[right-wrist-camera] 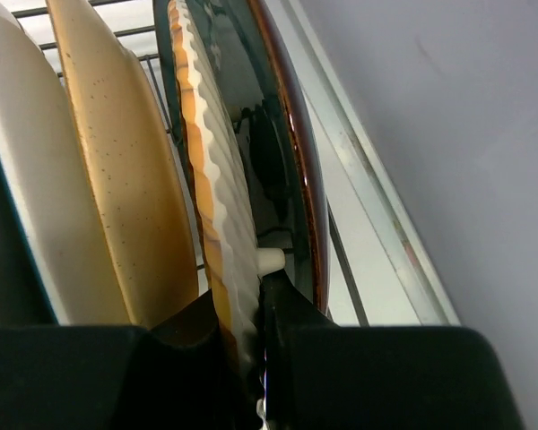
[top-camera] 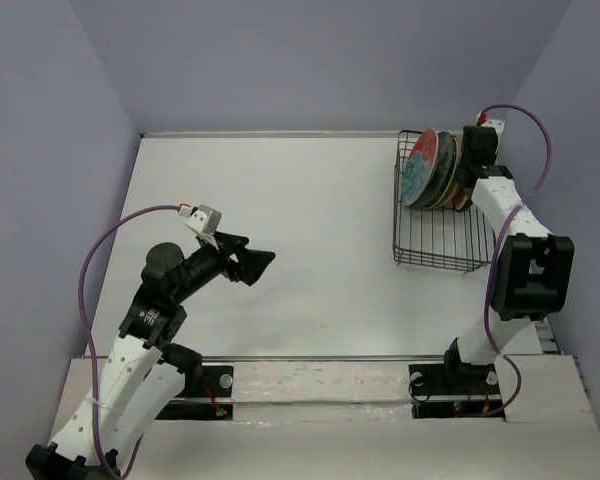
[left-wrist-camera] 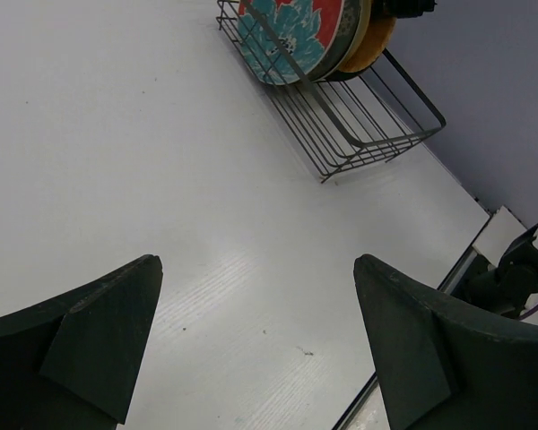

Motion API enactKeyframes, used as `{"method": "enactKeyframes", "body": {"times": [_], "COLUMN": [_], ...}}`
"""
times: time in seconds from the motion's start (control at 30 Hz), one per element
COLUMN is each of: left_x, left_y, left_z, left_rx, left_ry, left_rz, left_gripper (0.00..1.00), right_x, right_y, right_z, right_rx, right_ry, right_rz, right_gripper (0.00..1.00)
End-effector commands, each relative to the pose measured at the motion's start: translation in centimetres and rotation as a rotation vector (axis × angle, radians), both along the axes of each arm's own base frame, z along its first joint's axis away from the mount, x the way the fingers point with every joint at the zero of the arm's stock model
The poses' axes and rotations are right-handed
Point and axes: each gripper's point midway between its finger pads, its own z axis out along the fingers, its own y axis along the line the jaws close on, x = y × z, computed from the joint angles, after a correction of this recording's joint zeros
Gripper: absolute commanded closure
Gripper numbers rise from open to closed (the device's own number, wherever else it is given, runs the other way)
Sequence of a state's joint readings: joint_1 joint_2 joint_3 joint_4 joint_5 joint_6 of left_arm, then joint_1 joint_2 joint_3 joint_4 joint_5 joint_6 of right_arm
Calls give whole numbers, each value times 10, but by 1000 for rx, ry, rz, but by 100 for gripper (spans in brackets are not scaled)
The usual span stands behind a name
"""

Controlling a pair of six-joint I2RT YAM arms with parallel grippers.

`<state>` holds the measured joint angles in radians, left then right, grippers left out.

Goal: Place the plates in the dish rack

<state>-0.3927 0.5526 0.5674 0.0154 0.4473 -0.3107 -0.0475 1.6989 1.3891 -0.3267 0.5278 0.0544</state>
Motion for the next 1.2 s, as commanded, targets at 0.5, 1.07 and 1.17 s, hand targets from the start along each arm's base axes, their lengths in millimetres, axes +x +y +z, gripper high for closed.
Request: {"method": "enactKeyframes", "body": {"times": [0.5, 1.07, 1.17], "left_x": [2, 10, 13], "left_y": [-1, 1, 2], "left_z": [25, 16, 13], "left_rx": [-7, 11, 17], "left_ry": [-72, -42, -35], "left_rz": [-2, 25, 40], "left_gripper": [1, 1, 1], "right_x": [20, -31, -49], "right_y": [-17, 56, 82], "right_z": [51, 150, 171], "right_rx": [-17, 379, 501], "right_ry": [-217, -537, -608], "right_rz": [-76, 125, 222], "right_gripper": [52, 0, 0]}}
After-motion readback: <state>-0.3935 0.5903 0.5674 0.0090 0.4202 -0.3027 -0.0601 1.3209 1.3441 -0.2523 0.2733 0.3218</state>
